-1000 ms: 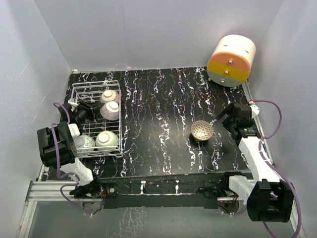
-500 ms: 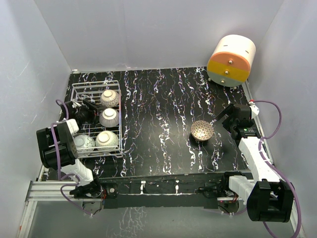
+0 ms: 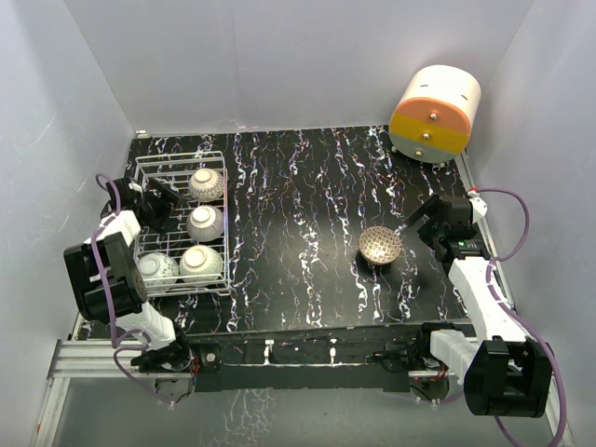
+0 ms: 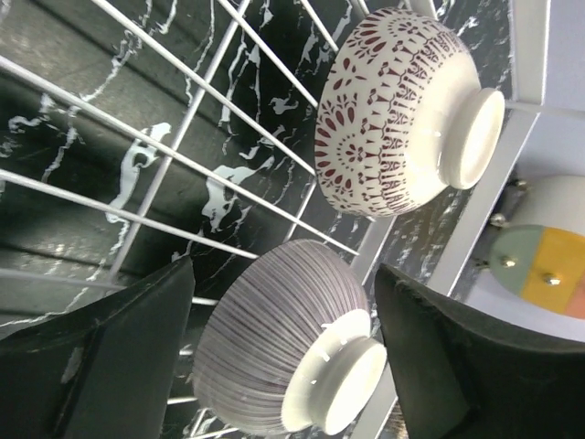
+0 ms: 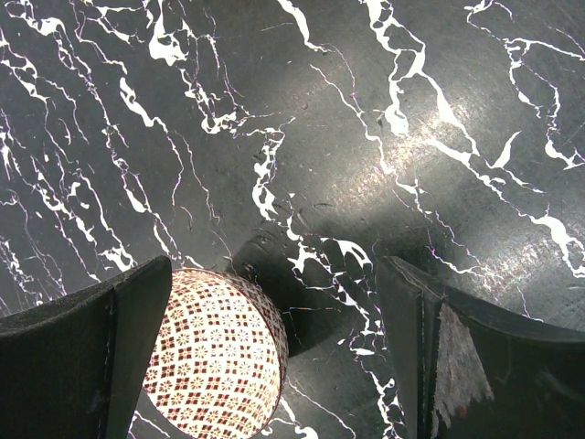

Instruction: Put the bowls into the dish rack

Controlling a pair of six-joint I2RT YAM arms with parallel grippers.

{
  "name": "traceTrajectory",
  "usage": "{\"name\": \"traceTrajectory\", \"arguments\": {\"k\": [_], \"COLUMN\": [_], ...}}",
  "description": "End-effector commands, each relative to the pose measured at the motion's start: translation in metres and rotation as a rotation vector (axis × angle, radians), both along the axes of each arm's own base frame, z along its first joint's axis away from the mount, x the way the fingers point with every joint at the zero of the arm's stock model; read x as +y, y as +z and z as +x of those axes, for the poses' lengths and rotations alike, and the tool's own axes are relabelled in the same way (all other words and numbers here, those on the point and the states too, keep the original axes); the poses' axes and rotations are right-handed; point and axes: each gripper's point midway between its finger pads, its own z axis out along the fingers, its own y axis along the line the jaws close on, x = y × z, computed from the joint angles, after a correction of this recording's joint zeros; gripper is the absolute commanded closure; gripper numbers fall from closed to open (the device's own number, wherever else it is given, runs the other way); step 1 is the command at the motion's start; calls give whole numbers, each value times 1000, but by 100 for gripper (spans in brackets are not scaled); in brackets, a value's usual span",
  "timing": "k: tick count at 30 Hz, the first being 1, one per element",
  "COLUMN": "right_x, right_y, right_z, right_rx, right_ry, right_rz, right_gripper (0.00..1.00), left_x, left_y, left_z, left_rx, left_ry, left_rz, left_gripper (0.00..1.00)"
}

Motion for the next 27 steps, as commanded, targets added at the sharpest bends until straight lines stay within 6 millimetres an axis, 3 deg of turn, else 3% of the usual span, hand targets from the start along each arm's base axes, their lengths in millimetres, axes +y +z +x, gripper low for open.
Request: {"name": "traceTrajectory", "arguments": {"k": [1,3,5,8,11,13,17,20,23,27], "right_x": [0,0,0,3,5,6,7,7,5,3], "right_y": [14,15,17,19,20,21,28,36,42,47], "right_z": [10,11,12,14,17,19,25,29,33,38], "right_rx": [-68,-69,-72,-78,-79,-79,-91,-106,-117,-118], "right_ry": [8,9,15,34,49,55,65,66,68,62], "right_rz": [-13,-15,-13,-9,-5,-5,-3,-5,-20,-30], "right_gripper": [2,2,2,2,2,2,2,2,2,2], "left_x": [13,20,27,31,18,-6,-86,-137,-187,-281], "left_y": [30,48,66,96,124,140,162,167,167,163], "left_z": [-8,-4,-3,0,5,10,14,7,-10,-58], "left_rx": [0,-28,-48,-115,-188,-221,-325,-390,-456,-617], "left_ry": [-10,-21,-21,-24,-63,-134,-352,-495,-636,-860], "left_rz": [120,174,234,301,373,459,574,623,681,760], "left_gripper": [18,14,4,3,3,3,3,3,3,3]}}
